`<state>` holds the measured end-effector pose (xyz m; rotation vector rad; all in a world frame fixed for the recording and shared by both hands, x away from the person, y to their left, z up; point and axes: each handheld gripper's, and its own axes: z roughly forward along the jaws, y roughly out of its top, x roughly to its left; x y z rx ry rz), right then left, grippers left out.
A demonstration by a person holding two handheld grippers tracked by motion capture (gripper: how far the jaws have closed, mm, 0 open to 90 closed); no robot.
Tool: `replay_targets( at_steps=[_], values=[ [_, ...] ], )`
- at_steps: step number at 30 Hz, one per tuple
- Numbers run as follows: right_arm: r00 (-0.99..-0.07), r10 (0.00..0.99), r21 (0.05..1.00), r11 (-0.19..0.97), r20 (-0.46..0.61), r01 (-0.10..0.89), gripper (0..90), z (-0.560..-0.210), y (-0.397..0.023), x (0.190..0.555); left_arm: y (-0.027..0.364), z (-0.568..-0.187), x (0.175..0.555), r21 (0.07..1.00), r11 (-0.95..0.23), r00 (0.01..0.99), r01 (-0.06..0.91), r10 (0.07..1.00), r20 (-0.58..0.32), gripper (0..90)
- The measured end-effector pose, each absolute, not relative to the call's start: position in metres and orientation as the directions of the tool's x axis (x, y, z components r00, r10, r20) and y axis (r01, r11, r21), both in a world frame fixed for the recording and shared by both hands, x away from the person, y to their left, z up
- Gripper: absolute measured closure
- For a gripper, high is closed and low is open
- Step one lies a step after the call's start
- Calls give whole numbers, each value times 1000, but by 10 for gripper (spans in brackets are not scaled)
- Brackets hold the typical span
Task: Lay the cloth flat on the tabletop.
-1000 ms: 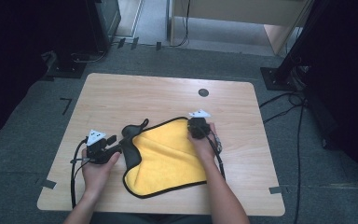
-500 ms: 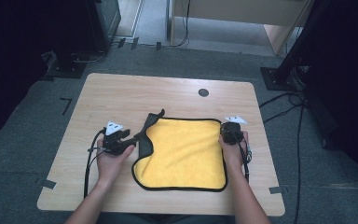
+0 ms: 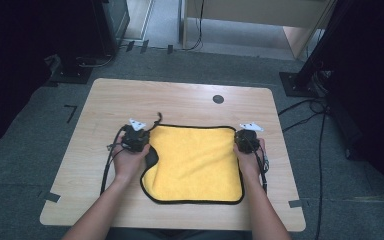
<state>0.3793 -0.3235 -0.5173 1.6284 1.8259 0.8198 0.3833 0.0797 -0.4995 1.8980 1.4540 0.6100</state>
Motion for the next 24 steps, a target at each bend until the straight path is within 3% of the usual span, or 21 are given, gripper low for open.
replay_targets(
  at_steps=[1, 2, 6, 12, 16, 19, 24],
  values=[
    [-109, 994, 756, 71, 0, 651, 855, -518, -325, 380, 98, -502, 386, 727, -89, 186, 681, 981, -54, 641],
    [-109, 994, 756, 71, 0, 651, 855, -518, -325, 380, 98, -502, 386, 727, -89, 186, 681, 981, -54, 581],
    [-107, 994, 763, 77, -9, 642, 857, -519, -323, 384, 118, -505, 385, 734, -42, 154, 678, 984, -87, 534],
    [-109, 993, 761, 104, -43, 641, 900, -517, -322, 388, 110, -505, 381, 756, -98, 247, 647, 965, -86, 492],
    [-94, 993, 793, -3, 76, 610, 762, -512, -330, 391, 104, -509, 383, 756, -118, 262, 644, 962, -73, 484],
    [-130, 986, 784, -4, 108, 621, 692, -513, -329, 397, 100, -510, 390, 748, -138, 267, 649, 962, -53, 474],
    [-147, 989, 765, 86, 11, 639, 677, -520, -316, 406, 93, -514, 398, 725, -175, 281, 666, 959, -27, 458]
  ],
)
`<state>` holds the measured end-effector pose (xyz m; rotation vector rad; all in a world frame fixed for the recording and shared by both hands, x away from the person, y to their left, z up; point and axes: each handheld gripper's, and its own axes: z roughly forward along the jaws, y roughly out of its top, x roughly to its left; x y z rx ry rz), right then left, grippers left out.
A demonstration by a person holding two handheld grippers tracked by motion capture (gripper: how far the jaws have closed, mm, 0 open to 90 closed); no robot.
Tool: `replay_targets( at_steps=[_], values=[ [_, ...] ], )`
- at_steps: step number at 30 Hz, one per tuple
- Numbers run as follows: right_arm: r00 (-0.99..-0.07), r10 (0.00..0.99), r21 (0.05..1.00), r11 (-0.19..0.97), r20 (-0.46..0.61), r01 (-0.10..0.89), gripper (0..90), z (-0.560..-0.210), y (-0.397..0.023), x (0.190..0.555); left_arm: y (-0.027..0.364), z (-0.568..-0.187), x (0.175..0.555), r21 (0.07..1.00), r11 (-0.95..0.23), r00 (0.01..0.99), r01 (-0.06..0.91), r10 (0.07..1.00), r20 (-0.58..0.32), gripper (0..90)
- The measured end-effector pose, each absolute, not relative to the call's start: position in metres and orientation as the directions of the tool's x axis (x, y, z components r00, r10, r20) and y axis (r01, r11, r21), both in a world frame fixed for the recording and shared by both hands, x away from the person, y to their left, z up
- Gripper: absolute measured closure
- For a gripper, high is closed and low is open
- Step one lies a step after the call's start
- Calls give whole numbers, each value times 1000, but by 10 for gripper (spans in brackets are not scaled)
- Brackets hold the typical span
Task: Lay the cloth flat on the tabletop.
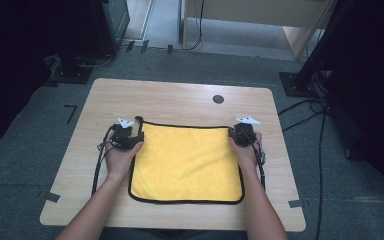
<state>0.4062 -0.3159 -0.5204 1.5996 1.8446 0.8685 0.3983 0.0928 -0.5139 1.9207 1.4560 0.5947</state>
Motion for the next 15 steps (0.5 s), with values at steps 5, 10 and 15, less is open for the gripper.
replay_targets(
  at_steps=[5, 10, 15],
  values=[
    [-135, 986, 766, 163, -101, 621, 709, -521, -304, 411, 90, -513, 397, 721, -228, 271, 655, 961, 58, 443],
    [-65, 996, 765, 88, -60, 638, 596, -519, -307, 415, 95, -513, 398, 718, -185, 223, 671, 974, 42, 425],
    [-76, 996, 785, 87, -51, 613, 448, -513, -313, 399, 108, -512, 388, 735, -153, 253, 661, 967, -26, 413]
  ],
)
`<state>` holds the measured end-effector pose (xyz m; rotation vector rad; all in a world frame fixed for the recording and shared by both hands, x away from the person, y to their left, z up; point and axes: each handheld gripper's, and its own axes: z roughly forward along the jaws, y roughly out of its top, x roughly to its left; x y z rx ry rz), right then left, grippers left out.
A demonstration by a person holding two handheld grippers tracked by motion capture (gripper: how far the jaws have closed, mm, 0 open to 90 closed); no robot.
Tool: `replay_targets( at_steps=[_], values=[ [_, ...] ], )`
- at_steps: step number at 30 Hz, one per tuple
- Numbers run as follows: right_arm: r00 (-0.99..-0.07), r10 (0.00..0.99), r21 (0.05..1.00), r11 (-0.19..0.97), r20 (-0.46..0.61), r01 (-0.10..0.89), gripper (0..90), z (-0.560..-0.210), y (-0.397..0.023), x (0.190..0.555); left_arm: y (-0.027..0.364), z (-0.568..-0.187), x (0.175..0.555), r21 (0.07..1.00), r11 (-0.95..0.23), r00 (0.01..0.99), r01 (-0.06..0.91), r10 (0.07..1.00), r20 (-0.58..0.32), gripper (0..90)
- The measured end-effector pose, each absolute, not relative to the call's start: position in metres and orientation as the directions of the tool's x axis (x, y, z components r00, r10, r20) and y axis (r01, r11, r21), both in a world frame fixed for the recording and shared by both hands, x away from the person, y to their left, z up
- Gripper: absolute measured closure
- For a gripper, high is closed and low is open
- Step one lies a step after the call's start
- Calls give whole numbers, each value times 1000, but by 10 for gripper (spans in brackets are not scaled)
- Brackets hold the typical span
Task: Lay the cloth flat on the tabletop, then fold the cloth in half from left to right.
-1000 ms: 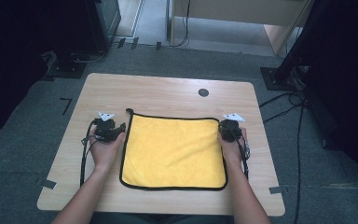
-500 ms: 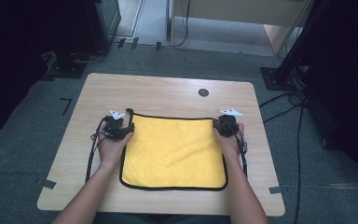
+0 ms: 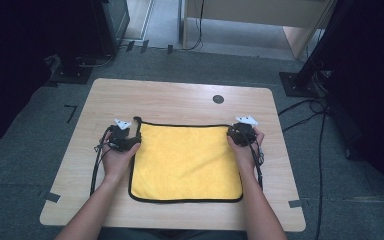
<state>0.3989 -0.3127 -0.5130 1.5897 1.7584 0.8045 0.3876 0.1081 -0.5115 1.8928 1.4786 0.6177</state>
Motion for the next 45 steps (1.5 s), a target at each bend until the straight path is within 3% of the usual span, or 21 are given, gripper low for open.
replay_targets(
  at_steps=[3, 13, 23, 30, 45],
  values=[
    [-129, 992, 793, 86, -10, 603, 393, -510, -319, 380, 113, -509, 379, 726, -163, 282, 668, 958, -45, 395],
    [-182, 983, 806, 85, 28, 586, 373, -494, -312, 369, 117, -501, 338, 739, -231, 375, 632, 926, -32, 374],
    [-324, 946, 813, 167, 28, 557, 372, -477, -241, 378, 118, -493, 284, 766, -275, 431, 581, 902, -3, 366],
    [-391, 920, 821, 209, 18, 531, 384, -466, -181, 390, 122, -490, 254, 767, -276, 470, 580, 882, -38, 360],
    [-460, 887, 805, 247, 36, 539, 411, -470, -102, 409, 123, -503, 226, 737, -302, 506, 604, 860, -63, 366]
  ],
)
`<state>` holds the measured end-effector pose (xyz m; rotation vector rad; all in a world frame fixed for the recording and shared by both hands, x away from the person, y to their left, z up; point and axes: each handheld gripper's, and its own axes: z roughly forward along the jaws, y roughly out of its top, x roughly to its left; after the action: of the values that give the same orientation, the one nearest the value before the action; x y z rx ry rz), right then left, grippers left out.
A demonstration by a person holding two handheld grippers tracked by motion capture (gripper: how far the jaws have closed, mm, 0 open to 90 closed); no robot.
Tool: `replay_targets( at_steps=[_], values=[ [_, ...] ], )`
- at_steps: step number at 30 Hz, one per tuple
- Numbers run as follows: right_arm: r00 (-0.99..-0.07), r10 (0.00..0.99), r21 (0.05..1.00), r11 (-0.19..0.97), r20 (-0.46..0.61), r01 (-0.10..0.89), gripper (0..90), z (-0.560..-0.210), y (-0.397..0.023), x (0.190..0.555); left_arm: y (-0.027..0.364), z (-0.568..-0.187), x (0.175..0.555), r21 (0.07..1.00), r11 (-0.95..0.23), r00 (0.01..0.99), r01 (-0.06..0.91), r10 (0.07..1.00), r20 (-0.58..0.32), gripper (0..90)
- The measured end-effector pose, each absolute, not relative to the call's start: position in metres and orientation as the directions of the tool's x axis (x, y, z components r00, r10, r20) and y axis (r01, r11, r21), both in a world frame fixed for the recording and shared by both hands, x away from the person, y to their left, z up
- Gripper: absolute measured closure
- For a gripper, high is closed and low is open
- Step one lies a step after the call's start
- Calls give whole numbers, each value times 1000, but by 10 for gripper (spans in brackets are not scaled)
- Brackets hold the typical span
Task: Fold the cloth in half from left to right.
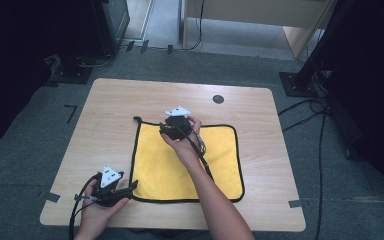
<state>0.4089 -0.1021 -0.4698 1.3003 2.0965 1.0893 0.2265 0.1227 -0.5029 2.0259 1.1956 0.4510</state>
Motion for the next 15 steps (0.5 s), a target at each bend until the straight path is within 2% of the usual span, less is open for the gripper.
replay_targets(
  at_steps=[2, 10, 15],
  values=[
    [-461, 886, 802, 245, 42, 545, 422, -473, -93, 413, 121, -504, 224, 733, -301, 509, 610, 858, -71, 366],
    [-500, 865, 777, 284, 45, 562, 468, -487, -53, 423, 110, -512, 220, 701, -370, 529, 610, 849, -12, 375],
    [-508, 859, 757, 293, 59, 584, 472, -496, -34, 433, 111, -512, 219, 696, -360, 513, 621, 858, -15, 380]
  ],
)
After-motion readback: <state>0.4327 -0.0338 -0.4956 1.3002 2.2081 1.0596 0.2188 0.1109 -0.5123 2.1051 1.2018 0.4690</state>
